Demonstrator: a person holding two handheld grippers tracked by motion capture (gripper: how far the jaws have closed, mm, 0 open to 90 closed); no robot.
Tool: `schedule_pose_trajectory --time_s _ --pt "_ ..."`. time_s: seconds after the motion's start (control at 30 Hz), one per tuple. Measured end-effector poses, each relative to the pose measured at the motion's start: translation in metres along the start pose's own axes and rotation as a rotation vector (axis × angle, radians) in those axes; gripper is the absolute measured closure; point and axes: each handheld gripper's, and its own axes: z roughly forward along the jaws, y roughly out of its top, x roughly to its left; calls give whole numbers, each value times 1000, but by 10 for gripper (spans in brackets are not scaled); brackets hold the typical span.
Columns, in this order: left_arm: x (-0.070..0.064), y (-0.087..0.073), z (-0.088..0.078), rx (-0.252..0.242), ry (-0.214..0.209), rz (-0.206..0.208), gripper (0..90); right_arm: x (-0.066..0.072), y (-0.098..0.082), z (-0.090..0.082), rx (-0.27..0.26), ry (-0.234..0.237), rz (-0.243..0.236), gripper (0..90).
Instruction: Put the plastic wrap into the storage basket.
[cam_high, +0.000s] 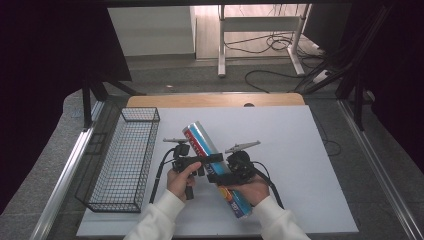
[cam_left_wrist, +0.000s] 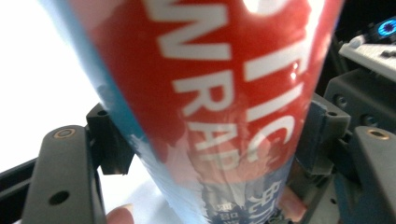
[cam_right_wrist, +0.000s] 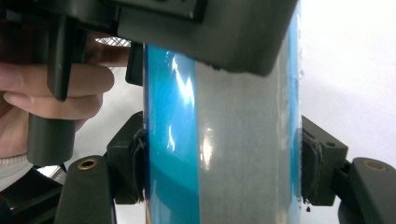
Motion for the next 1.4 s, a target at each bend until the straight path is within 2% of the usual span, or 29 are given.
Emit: schedule_pose_trajectory --time_s 0.1,0.17,0.23,0.3,0.33,0.37,0.5,0.53,0.63,0.67,0.7,0.73,0.77,0.87,1.0,1.17,1.4 --pt "1 3 -4 -8 -27 -25 290 2 2 -1 -7 -1 -5 317" --pt "2 5 -9 -18 -55 -34 303 3 5 -3 -14 25 -3 297" --pt "2 7 -13 -24 -56 -8 311 2 6 -5 -34 53 4 267" --pt "1 8 -15 -25 -47 1 316 4 7 -10 -44 39 -21 213" --pt "1 10 -18 -23 -30 23 318 5 7 -14 -53 29 -36 186" --pt "0 11 -20 -26 -27 28 318 4 7 -16 -53 33 -41 169" --pt "-2 14 -26 -34 -59 23 319 3 5 -26 -55 22 -60 118" --pt "-6 17 -30 -43 -66 27 319 0 2 -37 -83 32 -55 114" --pt "-10 20 -35 -42 -57 35 319 -2 0 -47 -99 36 -53 111" --pt "-13 24 -40 -37 -35 54 319 -8 -5 -59 -111 28 -50 108" --pt "-13 24 -40 -37 -35 54 319 -8 -5 -59 -111 28 -50 108" --pt "-15 27 -45 -34 -10 62 319 -10 -6 -61 -115 26 -48 108" --pt "-16 29 -48 -32 3 69 319 -19 -13 -73 -135 15 -32 108" --pt "-17 32 -55 -30 16 79 320 -30 -24 -85 -147 -26 -23 108" --pt "-21 37 -62 -22 28 91 320 -49 -39 -96 -145 -79 14 108" --pt "-31 45 -70 -11 49 112 320 -66 -55 -100 -134 -140 43 108" --pt "-41 51 -81 -4 77 143 320 -79 -68 -93 -112 -234 40 108"
